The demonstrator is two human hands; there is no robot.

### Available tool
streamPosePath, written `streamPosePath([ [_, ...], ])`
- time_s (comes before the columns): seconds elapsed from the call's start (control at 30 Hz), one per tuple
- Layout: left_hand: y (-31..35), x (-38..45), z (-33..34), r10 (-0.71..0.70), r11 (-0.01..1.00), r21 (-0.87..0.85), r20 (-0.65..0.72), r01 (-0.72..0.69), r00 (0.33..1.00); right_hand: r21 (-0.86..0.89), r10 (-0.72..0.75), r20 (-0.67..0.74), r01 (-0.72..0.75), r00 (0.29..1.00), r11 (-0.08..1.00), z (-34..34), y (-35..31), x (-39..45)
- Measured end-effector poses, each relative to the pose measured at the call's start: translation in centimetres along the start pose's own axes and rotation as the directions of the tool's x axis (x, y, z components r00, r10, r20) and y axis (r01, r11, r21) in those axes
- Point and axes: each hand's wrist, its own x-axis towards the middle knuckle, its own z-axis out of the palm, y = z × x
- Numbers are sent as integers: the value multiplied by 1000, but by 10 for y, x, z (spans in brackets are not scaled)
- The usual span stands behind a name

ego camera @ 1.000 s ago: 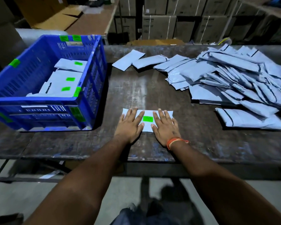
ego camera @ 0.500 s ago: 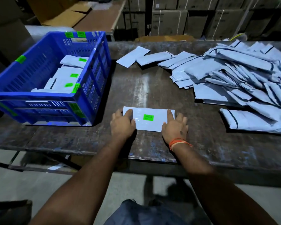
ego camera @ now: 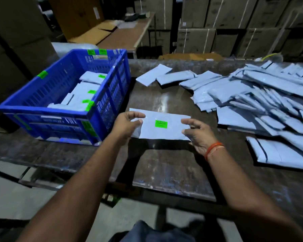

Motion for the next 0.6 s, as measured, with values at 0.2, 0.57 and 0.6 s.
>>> streamPosePath([
  [0.2, 86, 40, -70, 82, 995, -52, 4, -82, 997, 76, -29, 188, 15, 982, 997, 41, -85, 21],
  [0.57, 93, 160, -251, 53, 987, -143, -103, -67, 993, -249, -371, 171, 404, 913, 880, 244, -149, 97],
  [0.6, 90, 175, -267, 63, 992, -103, -135, -78, 989, -321, -406, 159, 436, 900, 841, 266, -150, 110],
])
